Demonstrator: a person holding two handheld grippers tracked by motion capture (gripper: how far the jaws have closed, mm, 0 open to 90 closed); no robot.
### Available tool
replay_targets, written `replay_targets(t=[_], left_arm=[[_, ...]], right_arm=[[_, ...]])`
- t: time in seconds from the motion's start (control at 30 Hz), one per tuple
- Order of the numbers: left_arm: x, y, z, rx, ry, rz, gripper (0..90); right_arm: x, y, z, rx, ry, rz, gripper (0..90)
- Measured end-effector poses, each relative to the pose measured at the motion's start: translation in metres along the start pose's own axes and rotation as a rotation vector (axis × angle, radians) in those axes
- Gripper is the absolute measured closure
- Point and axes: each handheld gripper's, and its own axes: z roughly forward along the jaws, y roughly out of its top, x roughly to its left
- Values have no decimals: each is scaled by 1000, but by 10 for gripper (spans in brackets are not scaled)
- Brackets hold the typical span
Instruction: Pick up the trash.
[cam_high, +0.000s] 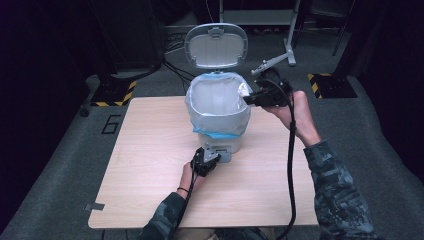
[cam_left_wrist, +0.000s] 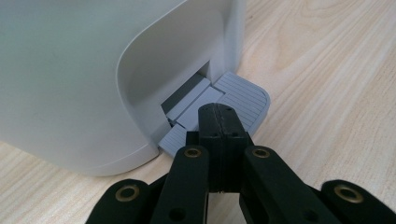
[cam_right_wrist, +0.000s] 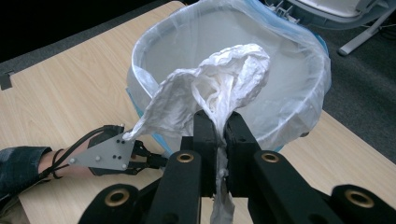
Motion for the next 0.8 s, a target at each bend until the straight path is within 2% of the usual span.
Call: replay_targets(t=[0.1, 0.13, 0.8], left_arm=[[0, 0, 0, -2, 2, -1, 900], [1, 0, -1, 9, -13, 3, 900], [1, 0, -1, 10, -13, 2, 900]], right_arm=[[0, 6, 3, 10, -2, -3, 853], [1, 9, 5, 16, 1, -8, 853], [3, 42, 36, 72, 14, -49, 854]])
